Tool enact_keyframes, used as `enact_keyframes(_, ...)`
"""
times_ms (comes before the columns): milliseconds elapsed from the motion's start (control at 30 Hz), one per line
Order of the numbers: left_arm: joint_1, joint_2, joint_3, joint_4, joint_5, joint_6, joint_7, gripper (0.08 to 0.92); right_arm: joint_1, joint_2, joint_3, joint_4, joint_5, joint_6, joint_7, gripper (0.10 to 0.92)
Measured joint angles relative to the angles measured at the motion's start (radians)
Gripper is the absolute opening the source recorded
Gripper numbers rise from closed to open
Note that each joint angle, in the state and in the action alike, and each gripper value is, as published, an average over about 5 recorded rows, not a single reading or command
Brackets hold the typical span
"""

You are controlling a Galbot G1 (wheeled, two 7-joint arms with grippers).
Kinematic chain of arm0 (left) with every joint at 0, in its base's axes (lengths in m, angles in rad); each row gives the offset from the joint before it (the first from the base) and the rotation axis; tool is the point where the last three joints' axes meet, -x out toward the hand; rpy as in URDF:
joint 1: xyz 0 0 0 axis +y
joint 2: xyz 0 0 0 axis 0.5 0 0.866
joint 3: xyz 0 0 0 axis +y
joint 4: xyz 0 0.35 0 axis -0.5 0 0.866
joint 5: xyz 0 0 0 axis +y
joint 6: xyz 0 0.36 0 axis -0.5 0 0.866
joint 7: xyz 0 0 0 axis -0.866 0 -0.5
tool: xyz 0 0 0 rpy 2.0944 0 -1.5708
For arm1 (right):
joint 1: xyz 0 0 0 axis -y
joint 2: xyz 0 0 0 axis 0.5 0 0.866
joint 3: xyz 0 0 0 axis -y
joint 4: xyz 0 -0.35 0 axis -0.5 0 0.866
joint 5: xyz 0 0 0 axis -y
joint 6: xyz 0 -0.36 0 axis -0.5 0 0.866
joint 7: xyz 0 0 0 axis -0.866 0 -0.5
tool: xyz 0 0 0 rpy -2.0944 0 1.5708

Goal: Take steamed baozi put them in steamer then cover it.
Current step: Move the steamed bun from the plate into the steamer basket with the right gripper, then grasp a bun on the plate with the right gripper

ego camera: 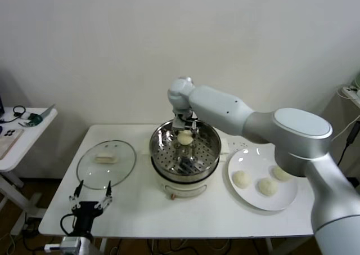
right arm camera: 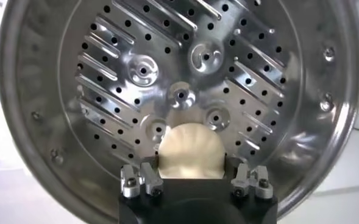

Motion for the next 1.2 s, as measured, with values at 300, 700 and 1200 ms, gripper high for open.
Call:
enact_keyframes(300,0.004,0.000,-0.005,0.004,-0.001,0.000,-0.003,0.823,-0.012,-0.003,0.041,0.008,-0.058,0.026,-0.004,0.822)
enact_keyframes(700,0.001,-0.001,-0.002,0.006,0.002,0.005,-0.006,0.823,0.095,-0.092,0.028,0.106,0.062,-0.016,-0.018,0.823)
enact_keyframes(1200,-0.006,0.001,0.009,0.011,0.001,0.004,-0.007,0.823,0.324,-0.510,-0.243,0.364,0.683,-0.537,0.191,0.823)
